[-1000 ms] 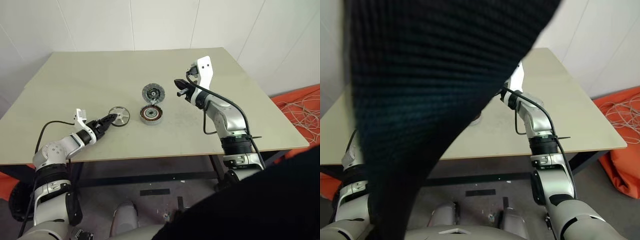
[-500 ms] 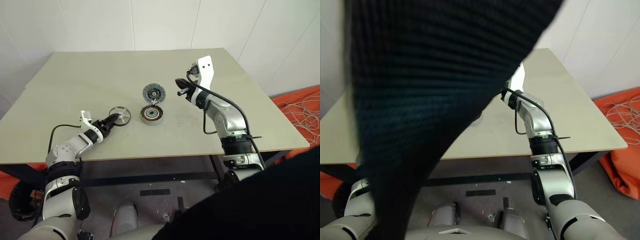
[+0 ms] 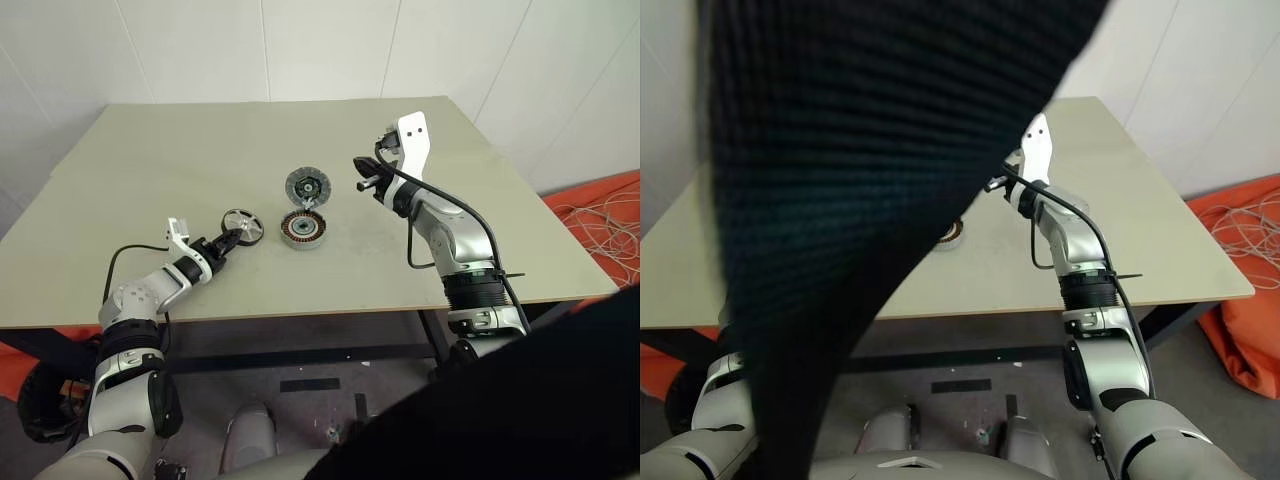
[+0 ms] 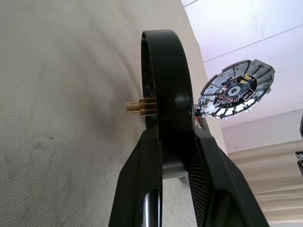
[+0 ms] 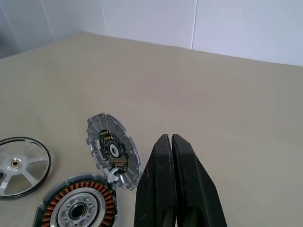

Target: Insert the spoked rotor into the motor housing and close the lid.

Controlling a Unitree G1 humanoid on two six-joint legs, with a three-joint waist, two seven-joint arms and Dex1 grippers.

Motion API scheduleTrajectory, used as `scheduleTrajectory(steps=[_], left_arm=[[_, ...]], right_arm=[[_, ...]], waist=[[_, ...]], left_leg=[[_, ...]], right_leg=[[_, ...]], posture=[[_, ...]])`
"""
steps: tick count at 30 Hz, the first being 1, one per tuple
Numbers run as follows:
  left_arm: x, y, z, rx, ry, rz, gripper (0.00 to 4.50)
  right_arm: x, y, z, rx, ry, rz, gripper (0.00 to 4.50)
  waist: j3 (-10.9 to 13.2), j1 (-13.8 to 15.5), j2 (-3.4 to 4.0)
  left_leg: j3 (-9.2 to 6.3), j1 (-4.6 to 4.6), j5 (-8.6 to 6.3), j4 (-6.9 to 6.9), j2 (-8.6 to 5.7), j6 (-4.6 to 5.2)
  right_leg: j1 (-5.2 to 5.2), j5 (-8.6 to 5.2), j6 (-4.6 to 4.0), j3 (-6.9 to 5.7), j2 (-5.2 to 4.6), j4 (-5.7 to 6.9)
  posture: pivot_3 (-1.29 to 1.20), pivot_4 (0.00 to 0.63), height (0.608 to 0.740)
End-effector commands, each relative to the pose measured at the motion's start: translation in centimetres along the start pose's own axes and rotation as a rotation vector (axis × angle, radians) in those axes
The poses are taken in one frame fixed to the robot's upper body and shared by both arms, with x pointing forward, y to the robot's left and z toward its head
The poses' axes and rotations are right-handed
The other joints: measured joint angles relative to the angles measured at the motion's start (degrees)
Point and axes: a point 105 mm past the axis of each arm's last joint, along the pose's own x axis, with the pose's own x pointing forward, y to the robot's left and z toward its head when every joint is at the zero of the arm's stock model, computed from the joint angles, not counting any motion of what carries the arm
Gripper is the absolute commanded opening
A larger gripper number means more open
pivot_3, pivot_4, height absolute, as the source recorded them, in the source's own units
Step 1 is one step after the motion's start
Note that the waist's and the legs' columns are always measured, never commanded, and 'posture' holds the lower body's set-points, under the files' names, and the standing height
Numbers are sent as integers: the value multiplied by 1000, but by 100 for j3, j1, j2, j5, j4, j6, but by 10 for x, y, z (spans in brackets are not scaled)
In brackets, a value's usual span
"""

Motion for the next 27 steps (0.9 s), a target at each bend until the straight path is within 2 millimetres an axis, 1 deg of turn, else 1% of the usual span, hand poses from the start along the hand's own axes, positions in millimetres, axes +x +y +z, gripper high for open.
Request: scheduleTrajectory(steps=[1, 6, 10, 13, 14, 15, 18, 21, 27], left_arm=[[5, -26, 7, 15, -18, -111, 414], [4, -56, 17, -90, -60, -288, 414], [10, -74, 14, -197, -53, -389, 414], [19, -80, 2, -251, -4, -413, 414], [29, -80, -12, -264, 54, -389, 414], [35, -80, -22, -271, 95, -370, 414], [48, -89, -36, -291, 150, -382, 414], [59, -94, -43, -284, 169, -378, 414], [64, -89, -41, -294, 145, -353, 414]], right_arm=[[-1, -9, 20, -15, -61, -27, 0], [-3, -19, 17, -18, -52, -58, 0], [-4, -22, 15, -19, -45, -67, 0], [-5, -22, 14, -20, -43, -70, 0], [-5, -23, 14, -21, -42, -73, 0], [-5, -23, 14, -22, -42, -75, 0], [-6, -23, 14, -25, -42, -78, 0], [-8, -25, 15, -27, -46, -86, 0], [-11, -28, 14, -27, -45, -102, 0]], waist=[[1, 2, -1], [4, -6, -5], [4, -8, -6], [4, -6, -6], [5, -5, -7], [5, 2, -8], [8, 9, -12], [11, 8, -17], [11, -21, -17]], left_leg=[[0, -1, 0, 0, -1, 0], [3, -4, 1, 0, 1, -1], [6, -4, 0, 1, -1, -1], [6, -3, 0, 1, -2, 0], [6, -3, 0, 2, -2, 0], [6, -3, 0, 2, -2, 0], [6, -3, 0, 3, -4, 0], [5, -5, 1, 3, -3, -1], [4, -3, 4, 2, -6, -6]], right_leg=[[0, 0, 0, 0, 0, 0], [-4, 0, -1, -1, 0, -1], [-3, 0, -1, -1, 1, -1], [0, 0, -1, -1, 0, -1], [0, 0, -1, -1, 0, -2], [1, 0, -1, -1, 0, -2], [5, 1, -1, -2, 0, -5], [5, 1, 0, -5, 0, -5], [4, 1, 0, -5, 1, -7]], posture=[[0, 0, 740], [0, 0, 740], [0, 0, 740], [0, 0, 740], [0, 0, 740], [0, 0, 740], [0, 0, 740], [0, 0, 740], [0, 0, 740]])
